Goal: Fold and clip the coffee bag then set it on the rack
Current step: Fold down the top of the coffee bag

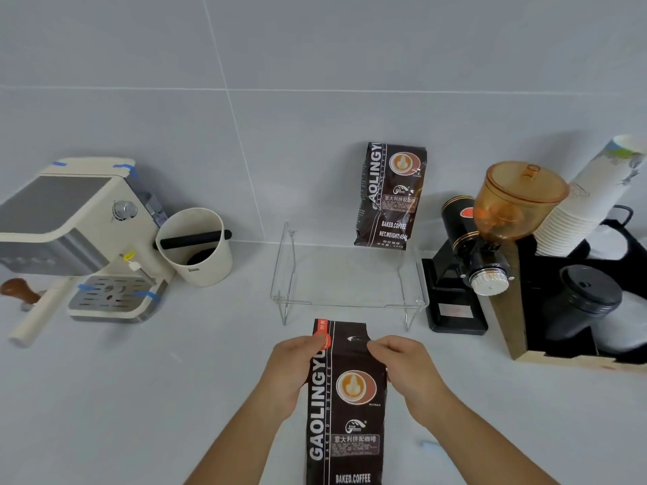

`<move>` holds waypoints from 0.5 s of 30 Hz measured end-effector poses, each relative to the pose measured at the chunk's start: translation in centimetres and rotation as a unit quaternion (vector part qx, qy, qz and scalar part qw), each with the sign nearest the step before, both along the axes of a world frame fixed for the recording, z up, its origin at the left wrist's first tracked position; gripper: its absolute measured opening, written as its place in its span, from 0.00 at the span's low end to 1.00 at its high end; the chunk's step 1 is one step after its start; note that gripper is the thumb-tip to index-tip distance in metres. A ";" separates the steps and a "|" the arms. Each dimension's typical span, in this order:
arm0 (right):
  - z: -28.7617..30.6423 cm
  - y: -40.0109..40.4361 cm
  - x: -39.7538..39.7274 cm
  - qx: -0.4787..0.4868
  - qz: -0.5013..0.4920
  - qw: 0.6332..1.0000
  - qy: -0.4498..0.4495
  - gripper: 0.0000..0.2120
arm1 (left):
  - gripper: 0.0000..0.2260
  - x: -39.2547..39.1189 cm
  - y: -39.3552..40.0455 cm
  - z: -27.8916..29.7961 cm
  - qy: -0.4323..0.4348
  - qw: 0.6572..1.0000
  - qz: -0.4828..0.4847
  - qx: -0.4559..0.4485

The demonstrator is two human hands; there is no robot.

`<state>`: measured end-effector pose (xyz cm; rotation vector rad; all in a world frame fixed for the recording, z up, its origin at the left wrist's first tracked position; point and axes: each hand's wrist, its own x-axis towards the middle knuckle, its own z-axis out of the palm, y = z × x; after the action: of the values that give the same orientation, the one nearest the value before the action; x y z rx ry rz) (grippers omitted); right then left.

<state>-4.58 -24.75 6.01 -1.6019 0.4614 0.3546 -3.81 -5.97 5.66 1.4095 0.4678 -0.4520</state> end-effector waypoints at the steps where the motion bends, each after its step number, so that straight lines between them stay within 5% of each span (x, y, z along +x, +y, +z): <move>1: 0.5 0.0 -0.5 0.003 -0.005 1.000 -0.011 0.10 | 0.12 -0.4 0.0 0.4 -0.011 1.000 0.004 -0.007; 15: 4.3 -0.4 -4.6 0.056 -0.020 0.990 -0.128 0.11 | 0.20 -3.8 0.4 3.1 -0.169 0.984 0.002 -0.049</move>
<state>-9.21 -25.19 10.27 -1.5017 0.2721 0.1393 -7.63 -5.61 8.77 1.3557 0.1708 -0.2222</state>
